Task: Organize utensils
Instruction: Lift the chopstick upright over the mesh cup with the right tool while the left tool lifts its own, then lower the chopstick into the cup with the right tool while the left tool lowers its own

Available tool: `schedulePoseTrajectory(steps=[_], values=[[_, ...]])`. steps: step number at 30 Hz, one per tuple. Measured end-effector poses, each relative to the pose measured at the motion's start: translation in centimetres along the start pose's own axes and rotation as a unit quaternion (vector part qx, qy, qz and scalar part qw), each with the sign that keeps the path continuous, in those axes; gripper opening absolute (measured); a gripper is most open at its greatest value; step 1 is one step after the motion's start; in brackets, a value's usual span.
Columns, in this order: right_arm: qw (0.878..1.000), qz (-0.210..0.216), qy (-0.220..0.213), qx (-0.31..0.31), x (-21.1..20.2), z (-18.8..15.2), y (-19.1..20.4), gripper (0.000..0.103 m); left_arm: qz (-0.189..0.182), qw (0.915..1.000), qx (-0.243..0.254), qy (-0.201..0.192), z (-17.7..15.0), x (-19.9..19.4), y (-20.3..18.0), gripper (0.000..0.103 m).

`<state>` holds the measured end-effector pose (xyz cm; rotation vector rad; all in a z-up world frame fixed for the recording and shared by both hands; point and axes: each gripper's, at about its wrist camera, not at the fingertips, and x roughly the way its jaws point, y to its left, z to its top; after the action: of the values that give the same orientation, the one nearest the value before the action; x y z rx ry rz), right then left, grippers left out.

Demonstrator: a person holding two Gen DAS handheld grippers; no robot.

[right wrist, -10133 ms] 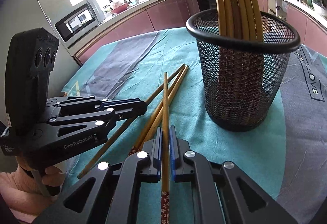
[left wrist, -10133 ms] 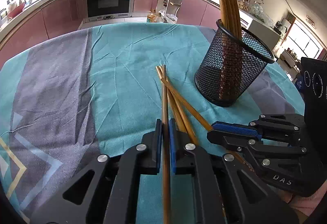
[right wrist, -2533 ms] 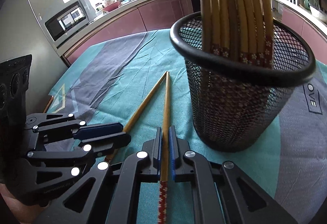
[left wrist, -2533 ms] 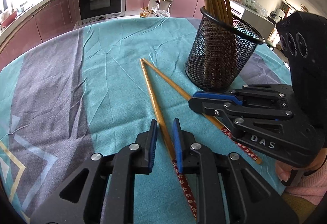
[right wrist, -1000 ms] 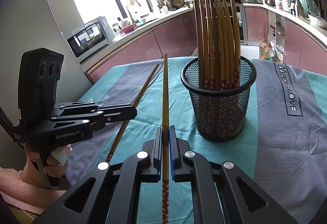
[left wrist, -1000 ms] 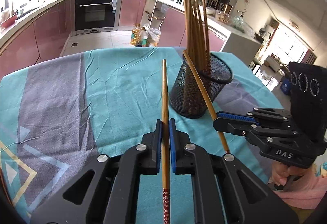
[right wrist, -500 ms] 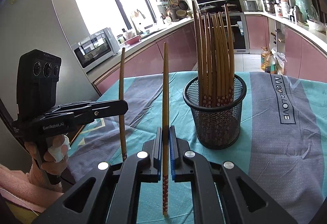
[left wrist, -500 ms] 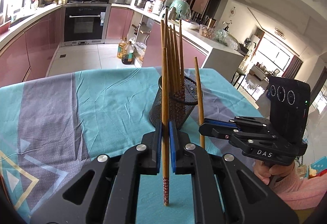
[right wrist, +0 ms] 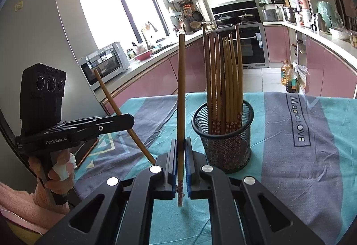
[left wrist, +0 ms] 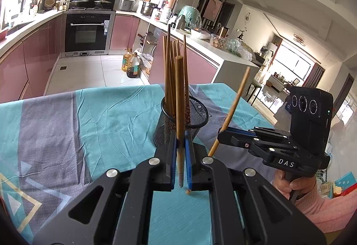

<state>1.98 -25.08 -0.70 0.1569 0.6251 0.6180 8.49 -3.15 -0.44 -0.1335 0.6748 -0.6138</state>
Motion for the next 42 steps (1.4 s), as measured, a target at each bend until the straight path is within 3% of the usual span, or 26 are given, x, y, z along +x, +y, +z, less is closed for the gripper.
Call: schedulePoseTrajectory(steps=[42], values=[[0.998, -0.014, -0.052, -0.033, -2.7, 3.8, 0.1, 0.006, -0.002, 0.9981, 0.054, -0.030, 3.1, -0.9, -3.9, 0.008]])
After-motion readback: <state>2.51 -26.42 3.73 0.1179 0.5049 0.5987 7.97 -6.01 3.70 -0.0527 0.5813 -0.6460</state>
